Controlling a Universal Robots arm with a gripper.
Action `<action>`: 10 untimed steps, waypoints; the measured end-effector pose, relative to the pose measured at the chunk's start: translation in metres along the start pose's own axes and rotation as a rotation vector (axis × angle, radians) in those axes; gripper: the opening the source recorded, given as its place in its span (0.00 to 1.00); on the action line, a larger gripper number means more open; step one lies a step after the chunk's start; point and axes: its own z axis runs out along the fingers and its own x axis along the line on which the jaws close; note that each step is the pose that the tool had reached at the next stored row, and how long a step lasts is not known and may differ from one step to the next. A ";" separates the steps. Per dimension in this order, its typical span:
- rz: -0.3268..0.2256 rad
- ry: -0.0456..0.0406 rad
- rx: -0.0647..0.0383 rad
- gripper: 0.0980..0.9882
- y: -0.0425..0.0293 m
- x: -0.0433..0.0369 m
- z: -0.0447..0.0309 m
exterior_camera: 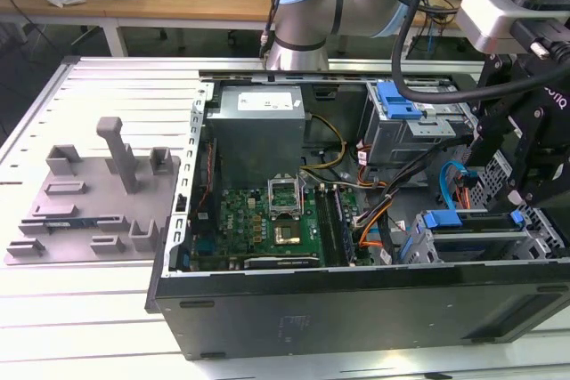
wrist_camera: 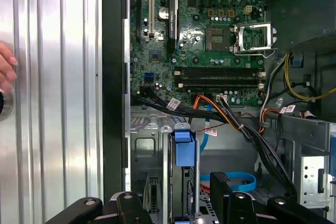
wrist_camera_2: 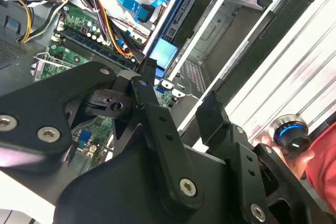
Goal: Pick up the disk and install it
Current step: 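Insert the first disk wire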
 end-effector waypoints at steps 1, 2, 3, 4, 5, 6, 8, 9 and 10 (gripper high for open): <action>0.000 0.0000 0.000 0.55 0.0000 0.0000 0.0000; 0.000 0.0000 0.000 0.55 0.0000 0.0000 0.0000; 0.000 0.0000 0.000 0.55 0.0000 0.0000 0.0000; 0.000 0.0000 0.000 0.55 0.0000 0.0000 0.0000; 0.000 0.0000 0.000 0.55 0.0001 0.0000 0.0000; 0.000 0.0000 0.000 0.55 0.0001 0.0000 0.0000; 0.000 0.0031 0.000 0.55 0.0001 -0.0022 0.0003; 0.000 0.0068 0.000 0.55 -0.0001 -0.0048 0.0002; 0.000 0.0110 0.000 0.55 -0.0011 -0.0117 0.0006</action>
